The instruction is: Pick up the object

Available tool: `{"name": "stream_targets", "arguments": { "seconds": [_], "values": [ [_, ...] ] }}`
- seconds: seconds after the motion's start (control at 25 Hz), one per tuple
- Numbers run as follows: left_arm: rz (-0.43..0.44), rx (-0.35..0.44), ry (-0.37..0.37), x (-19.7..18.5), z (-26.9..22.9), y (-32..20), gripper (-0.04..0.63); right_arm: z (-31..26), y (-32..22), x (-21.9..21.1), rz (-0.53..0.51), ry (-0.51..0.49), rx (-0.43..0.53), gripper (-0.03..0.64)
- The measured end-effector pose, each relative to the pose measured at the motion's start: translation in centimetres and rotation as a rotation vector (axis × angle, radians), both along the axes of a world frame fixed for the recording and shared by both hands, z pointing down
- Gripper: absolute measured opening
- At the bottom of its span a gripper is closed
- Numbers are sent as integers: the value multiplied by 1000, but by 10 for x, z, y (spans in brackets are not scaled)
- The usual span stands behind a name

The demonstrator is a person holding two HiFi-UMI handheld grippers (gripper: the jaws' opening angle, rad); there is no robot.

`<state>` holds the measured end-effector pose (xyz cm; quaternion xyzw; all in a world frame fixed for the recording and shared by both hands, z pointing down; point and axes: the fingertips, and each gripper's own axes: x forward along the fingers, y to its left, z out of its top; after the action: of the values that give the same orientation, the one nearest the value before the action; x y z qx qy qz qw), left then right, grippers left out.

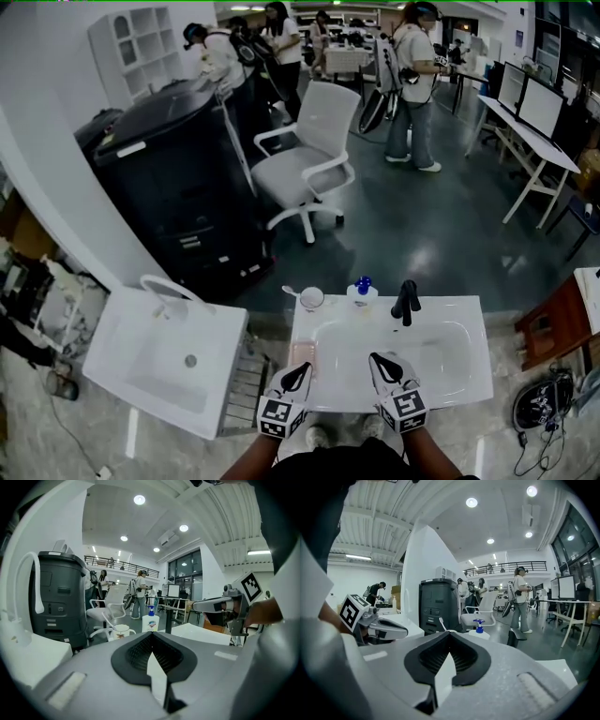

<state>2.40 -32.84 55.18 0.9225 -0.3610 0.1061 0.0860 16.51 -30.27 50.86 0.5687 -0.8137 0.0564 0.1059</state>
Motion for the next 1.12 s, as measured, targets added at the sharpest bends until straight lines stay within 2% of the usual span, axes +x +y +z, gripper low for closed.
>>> {"name": "stream_targets", "arguments": {
  "seconds": [0.16,0.48,0.6,0.68,0.8,0.96,1.12],
  "values": [
    [-57,16,-10,-1,6,-4,18,2,-9,3,-41,-4,-7,3],
    [-209,-49,-69,-6,37,-6,24,20,-16,4,-144,-15,-59,3],
    [-261,-93,-82,-6,48,-4,113,28,-15,4,-182,-15,-80,3],
    [-303,-129,-108,-8,59,-5,239,33,-14,4,-201,-21,-92,4],
    [-364,-189,-157,-12,78,-9,358,39,-15,4,-227,-24,-109,3],
    [-430,-261,-215,-16,101,-16,443,46,-16,7,-257,-27,-129,3],
    [-472,-318,-270,-20,122,-26,479,56,-18,10,-279,-32,-149,5]
  ]
}}
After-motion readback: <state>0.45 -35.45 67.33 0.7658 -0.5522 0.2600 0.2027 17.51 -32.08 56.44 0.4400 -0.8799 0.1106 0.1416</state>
